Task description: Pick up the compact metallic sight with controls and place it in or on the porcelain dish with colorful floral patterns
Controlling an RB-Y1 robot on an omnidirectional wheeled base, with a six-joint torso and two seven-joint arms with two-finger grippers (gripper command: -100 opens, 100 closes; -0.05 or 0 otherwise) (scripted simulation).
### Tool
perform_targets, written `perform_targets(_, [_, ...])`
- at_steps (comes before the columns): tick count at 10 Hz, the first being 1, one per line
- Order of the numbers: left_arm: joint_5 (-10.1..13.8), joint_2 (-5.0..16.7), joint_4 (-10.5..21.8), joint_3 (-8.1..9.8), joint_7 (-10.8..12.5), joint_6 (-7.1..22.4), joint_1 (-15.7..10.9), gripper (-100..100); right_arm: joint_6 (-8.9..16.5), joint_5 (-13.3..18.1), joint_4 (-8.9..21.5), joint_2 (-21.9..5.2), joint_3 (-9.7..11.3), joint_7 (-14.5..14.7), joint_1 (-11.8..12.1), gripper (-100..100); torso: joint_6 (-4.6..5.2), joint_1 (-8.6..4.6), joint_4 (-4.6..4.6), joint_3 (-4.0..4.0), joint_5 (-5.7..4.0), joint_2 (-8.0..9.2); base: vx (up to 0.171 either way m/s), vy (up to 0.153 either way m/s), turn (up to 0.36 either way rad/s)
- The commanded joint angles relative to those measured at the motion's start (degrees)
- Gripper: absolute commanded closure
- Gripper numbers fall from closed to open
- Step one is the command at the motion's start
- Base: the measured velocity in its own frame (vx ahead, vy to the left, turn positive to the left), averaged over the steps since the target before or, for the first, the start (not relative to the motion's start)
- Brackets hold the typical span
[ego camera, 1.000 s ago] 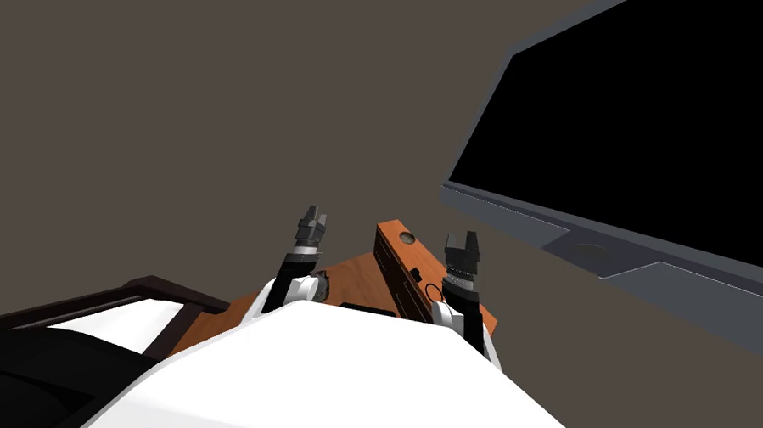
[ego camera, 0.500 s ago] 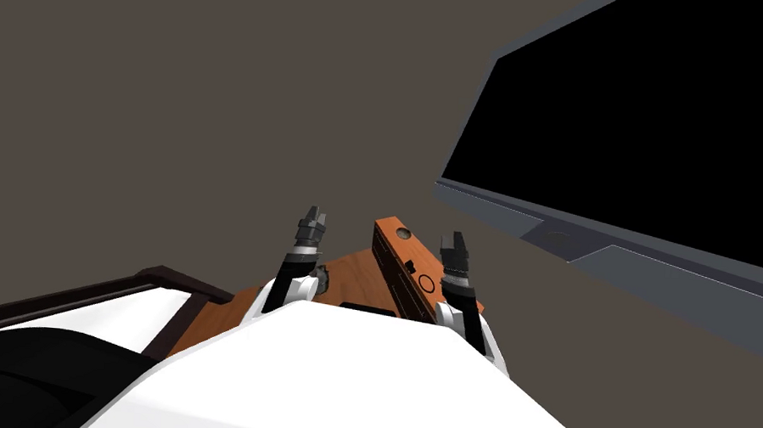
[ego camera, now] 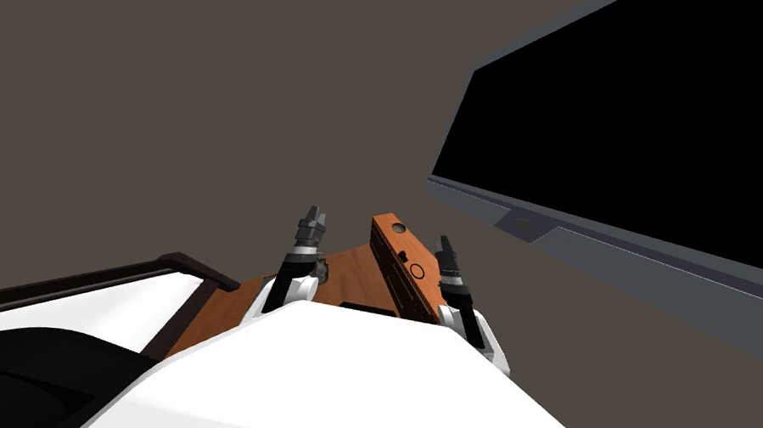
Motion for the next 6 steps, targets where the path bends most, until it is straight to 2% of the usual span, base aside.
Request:
perform_targets(1, [0.00, 0.00, 0.00, 0.00, 0.00, 0.00, 0.00, 0, 0.86, 1.17, 2.86, -1.69, 0.82, 0.96, -1.08, -100, 0.00, 0.00, 0.00, 0.00, 0.00, 0.00, -0.177, -0.108, 0.029])
perform_targets(2, [0.00, 0.00, 0.00, 0.00, 0.00, 0.00, 0.00, 0, 0.86, 1.17, 3.53, -1.69, 0.82, 0.96, -1.08, -100, 0.00, 0.02, 0.01, 0.02, 0.01, 0.04, -0.137, -0.079, 0.015])
perform_targets(4, [0.00, 0.00, 0.00, 0.00, 0.00, 0.00, 0.00, 0, 1.81, 2.68, 7.32, -4.06, 1.90, 1.95, -1.91, -100, -0.01, 0.13, -0.01, -0.04, 0.03, -0.08, -0.144, -0.092, 0.036])
perform_targets(5, [0.00, 0.00, 0.00, 0.00, 0.00, 0.00, 0.00, 0, 1.81, 2.68, 8.14, -4.06, 1.90, 1.95, -1.91, -100, 0.00, 0.08, -0.01, -0.02, 0.02, -0.05, -0.095, -0.076, 0.023])
perform_targets(6, [0.00, 0.00, 0.00, 0.00, 0.00, 0.00, 0.01, 0, 2.33, 3.52, 10.66, -5.28, 2.56, 2.48, -2.30, -100, 0.00, 0.16, -0.03, -0.10, 0.03, -0.20, -0.089, -0.054, 0.041])
